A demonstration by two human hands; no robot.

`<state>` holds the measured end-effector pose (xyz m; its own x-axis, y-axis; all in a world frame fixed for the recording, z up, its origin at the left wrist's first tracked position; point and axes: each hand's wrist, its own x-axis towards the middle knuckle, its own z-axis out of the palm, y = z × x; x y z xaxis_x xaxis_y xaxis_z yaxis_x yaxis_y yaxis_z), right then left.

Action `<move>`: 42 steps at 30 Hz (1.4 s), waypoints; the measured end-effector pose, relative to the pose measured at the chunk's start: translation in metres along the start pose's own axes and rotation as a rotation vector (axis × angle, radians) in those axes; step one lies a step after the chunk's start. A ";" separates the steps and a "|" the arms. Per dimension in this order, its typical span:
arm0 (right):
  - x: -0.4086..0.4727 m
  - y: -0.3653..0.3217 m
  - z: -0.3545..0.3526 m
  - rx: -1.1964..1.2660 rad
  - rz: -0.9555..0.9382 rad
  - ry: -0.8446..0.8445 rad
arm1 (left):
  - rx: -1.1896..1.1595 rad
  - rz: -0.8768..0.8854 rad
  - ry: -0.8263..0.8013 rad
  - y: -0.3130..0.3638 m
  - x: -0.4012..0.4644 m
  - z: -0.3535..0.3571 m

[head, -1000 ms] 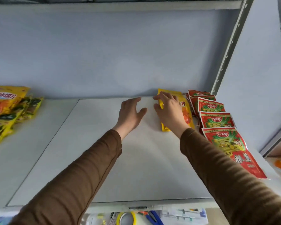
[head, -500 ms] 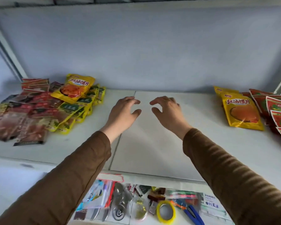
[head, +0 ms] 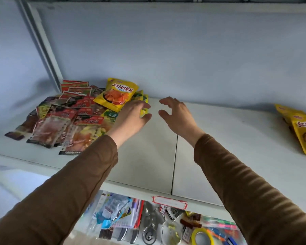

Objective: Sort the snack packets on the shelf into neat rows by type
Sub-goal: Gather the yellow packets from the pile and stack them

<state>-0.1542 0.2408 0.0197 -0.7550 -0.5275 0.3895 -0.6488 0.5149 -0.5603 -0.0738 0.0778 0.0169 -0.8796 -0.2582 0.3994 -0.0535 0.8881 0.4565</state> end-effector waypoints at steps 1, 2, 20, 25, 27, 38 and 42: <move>0.005 -0.004 0.006 0.027 -0.003 -0.009 | 0.009 -0.013 -0.003 -0.006 0.002 -0.003; 0.010 -0.007 0.011 0.047 -0.006 -0.016 | 0.017 -0.025 -0.007 -0.012 0.003 -0.006; 0.134 -0.092 0.141 0.190 0.432 -0.037 | -0.040 -0.047 -0.085 -0.186 0.059 -0.100; 0.157 -0.103 0.173 0.216 0.624 0.045 | -0.125 -0.017 -0.149 -0.217 0.077 -0.111; 0.165 -0.108 0.185 0.165 0.688 0.073 | -0.162 -0.005 -0.163 -0.224 0.081 -0.113; 0.186 -0.091 0.191 0.142 0.686 0.196 | -0.265 -0.003 -0.177 -0.243 0.096 -0.101; 0.180 -0.087 0.184 0.232 0.617 0.379 | -0.315 -0.015 -0.177 -0.241 0.104 -0.098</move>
<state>-0.2159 -0.0231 0.0041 -0.9825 0.1000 0.1570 -0.0936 0.4634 -0.8812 -0.1059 -0.1999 0.0265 -0.9495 -0.1762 0.2596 0.0570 0.7168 0.6950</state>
